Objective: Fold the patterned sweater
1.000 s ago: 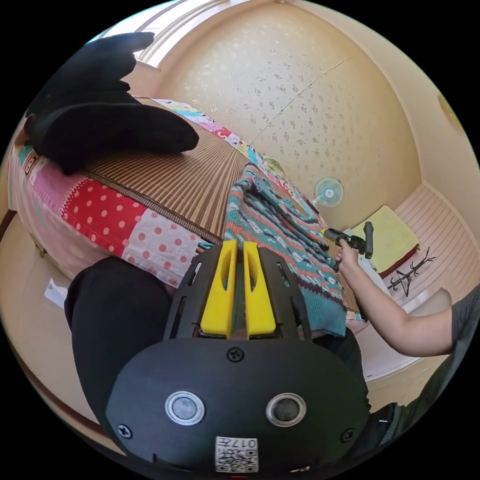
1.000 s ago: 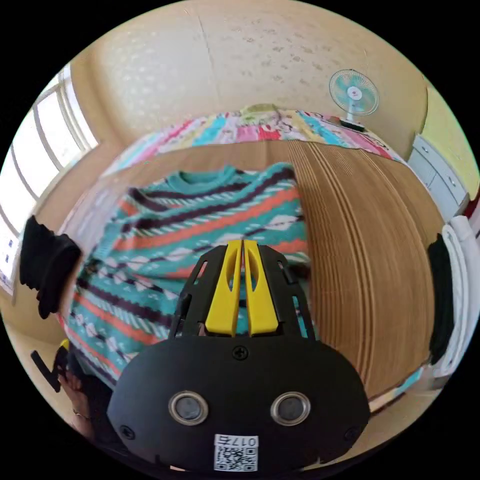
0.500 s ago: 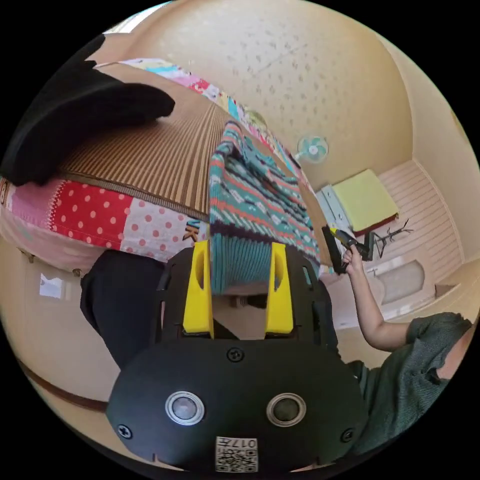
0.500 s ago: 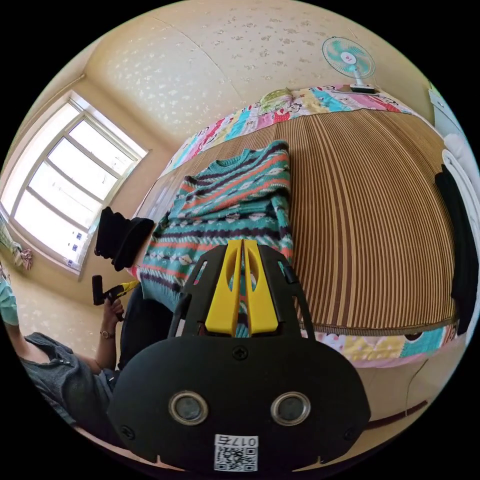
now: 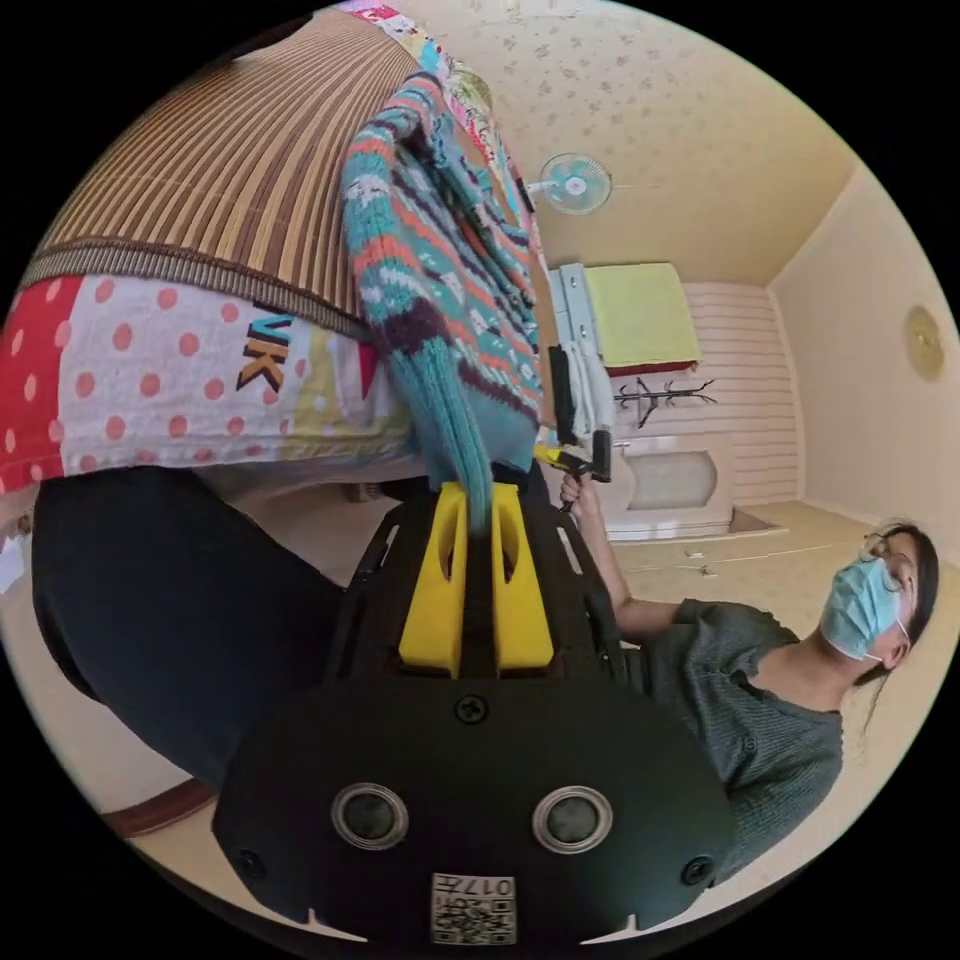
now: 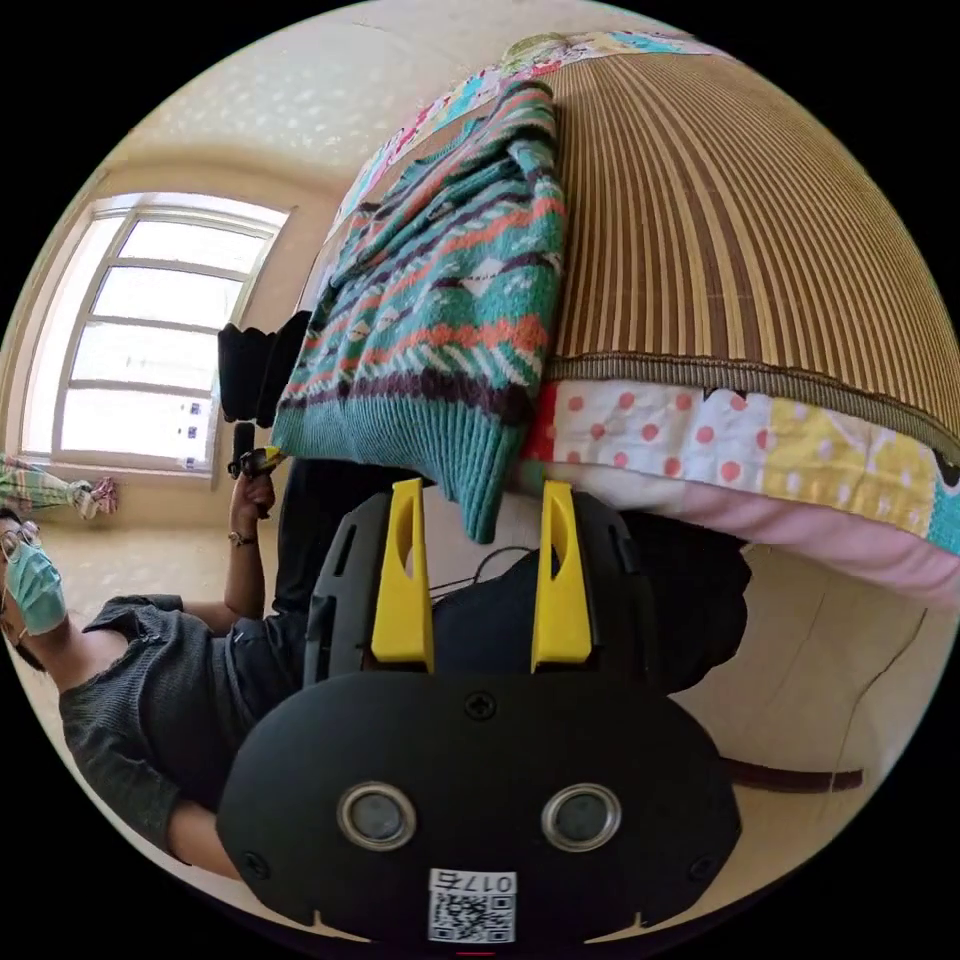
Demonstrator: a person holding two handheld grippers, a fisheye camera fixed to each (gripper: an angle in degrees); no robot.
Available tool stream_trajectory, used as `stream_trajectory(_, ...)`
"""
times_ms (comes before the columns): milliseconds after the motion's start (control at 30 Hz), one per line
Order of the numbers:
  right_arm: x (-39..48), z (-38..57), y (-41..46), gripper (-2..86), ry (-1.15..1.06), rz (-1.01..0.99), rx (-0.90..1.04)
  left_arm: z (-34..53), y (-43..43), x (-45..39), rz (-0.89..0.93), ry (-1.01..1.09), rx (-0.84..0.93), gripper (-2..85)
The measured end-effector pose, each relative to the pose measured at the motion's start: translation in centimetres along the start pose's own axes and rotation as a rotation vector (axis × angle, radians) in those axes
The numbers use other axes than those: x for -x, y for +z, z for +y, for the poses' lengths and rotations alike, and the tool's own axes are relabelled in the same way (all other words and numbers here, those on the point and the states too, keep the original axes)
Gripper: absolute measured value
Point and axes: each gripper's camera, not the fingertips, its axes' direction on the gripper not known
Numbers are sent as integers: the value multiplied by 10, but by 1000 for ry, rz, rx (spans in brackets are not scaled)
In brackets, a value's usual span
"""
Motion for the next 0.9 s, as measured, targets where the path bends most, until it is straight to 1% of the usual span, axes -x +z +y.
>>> stream_trajectory(67,2,-6,14,123,-15,-31,98,4,-11,-3,56,14,-37,42)
stream_trajectory(100,4,-5,15,111,-30,-41,103,5,-16,-5,58,22,-42,42)
stream_trajectory(167,8,7,-4,48,-72,-96,26,6,-24,-9,53,35,-47,41)
stream_trajectory(200,9,12,-13,44,-94,-138,-9,7,-31,-13,71,60,-59,40)
stream_trajectory(267,11,45,-66,28,-244,-451,-256,10,-42,-23,123,113,-94,38)
stream_trajectory(300,11,55,-81,25,-274,-518,-324,13,-50,-29,158,151,-121,37)
stream_trajectory(333,13,72,-108,22,-320,-575,-424,16,-56,-37,206,196,-138,37)
stream_trajectory(367,20,87,-130,20,-383,-598,-487,17,-59,-41,234,226,-145,37)
stream_trajectory(400,25,94,-140,19,-424,-617,-519,22,-65,-53,294,303,-172,37)
stream_trajectory(433,34,108,-157,18,-504,-681,-588,28,-71,-68,367,412,-215,37)
stream_trajectory(467,41,120,-170,17,-585,-774,-649,33,-74,-76,410,476,-242,37)
stream_trajectory(533,49,135,-183,16,-686,-898,-748,46,-73,-97,611,676,-303,37)
stream_trajectory(567,48,142,-188,15,-712,-951,-820,47,-71,-99,663,704,-308,38)
stream_trajectory(600,46,144,-190,14,-702,-963,-852,48,-65,-99,737,732,-325,38)
stream_trajectory(633,40,141,-190,13,-633,-953,-892,46,-57,-93,747,704,-357,39)
stream_trajectory(667,30,131,-188,13,-522,-904,-890,44,-54,-87,720,666,-383,39)
stream_trajectory(733,11,109,-181,12,-367,-856,-874,36,-47,-55,478,452,-512,40)
stream_trajectory(833,-8,67,-181,12,-224,-871,-881,6,-48,-28,339,343,-571,39)
stream_trajectory(867,-3,46,-186,12,-182,-814,-867,-2,-49,-26,311,324,-580,39)
stream_trajectory(900,1,34,-189,12,-172,-776,-858,-20,-51,-23,236,280,-604,38)
